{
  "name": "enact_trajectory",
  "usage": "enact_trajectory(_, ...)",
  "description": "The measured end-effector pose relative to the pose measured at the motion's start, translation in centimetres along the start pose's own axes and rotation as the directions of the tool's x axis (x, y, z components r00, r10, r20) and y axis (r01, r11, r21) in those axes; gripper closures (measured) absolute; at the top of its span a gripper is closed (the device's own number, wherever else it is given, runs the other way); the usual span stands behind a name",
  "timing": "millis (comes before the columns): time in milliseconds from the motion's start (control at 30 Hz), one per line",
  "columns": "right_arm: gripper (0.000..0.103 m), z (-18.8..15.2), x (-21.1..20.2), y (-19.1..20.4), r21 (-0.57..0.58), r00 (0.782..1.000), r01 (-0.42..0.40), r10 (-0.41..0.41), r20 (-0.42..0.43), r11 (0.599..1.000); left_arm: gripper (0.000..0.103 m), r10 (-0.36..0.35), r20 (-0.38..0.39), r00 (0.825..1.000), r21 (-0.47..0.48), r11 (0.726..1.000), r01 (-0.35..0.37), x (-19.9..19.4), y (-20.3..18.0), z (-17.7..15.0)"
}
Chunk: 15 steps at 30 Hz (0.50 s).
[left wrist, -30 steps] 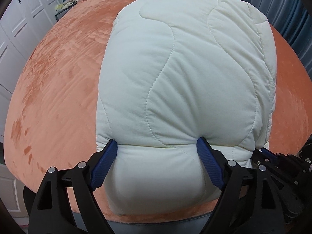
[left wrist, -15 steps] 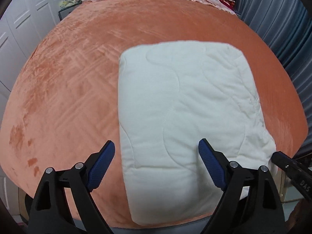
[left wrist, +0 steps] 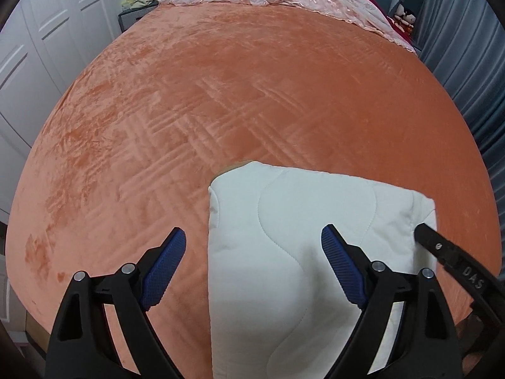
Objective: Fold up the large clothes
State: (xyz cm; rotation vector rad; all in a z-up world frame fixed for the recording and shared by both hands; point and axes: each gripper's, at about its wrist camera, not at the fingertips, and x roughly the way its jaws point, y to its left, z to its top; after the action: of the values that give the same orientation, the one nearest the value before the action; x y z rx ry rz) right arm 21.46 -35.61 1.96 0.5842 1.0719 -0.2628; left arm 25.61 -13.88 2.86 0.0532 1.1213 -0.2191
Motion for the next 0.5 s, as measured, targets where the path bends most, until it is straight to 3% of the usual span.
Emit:
enact_trajectory(33, 0.094, -0.8, 0.3, -0.7, 0.000, 1.000, -0.012, 0.012, -0.006, 1.000, 0.018, -0.003, -0.002, 1.000, -0.001, 1.000, 0.003, 0.2, -0.1, 0.1)
enact_trajectory(100, 0.097, -1.5, -0.2, -1.3, -0.011, 0.999, -0.002, 0.003, 0.039, 1.000, 0.018, -0.004, -0.001, 1.000, 0.007, 1.000, 0.004, 0.4, -0.4, 0.2)
enact_trajectory(267, 0.098, -3.9, -1.6, -3.6, 0.001, 0.983, 0.116, -0.115, 0.143, 0.993, 0.018, -0.013, 0.004, 1.000, 0.053, 0.998, 0.013, 0.8, -2.6, 0.1)
enact_trajectory(367, 0.098, -4.5, -0.4, -5.5, 0.018, 0.978, 0.164, -0.165, 0.131, 0.986, 0.018, -0.034, -0.004, 0.999, 0.089, 0.995, 0.034, 1.4, -4.7, -0.5)
enact_trajectory(500, 0.098, -4.7, 1.3, -7.7, 0.038, 0.981, 0.165, -0.168, 0.093, 0.985, 0.018, -0.037, -0.031, 0.999, 0.134, 0.990, 0.041, 2.9, -7.3, -1.7)
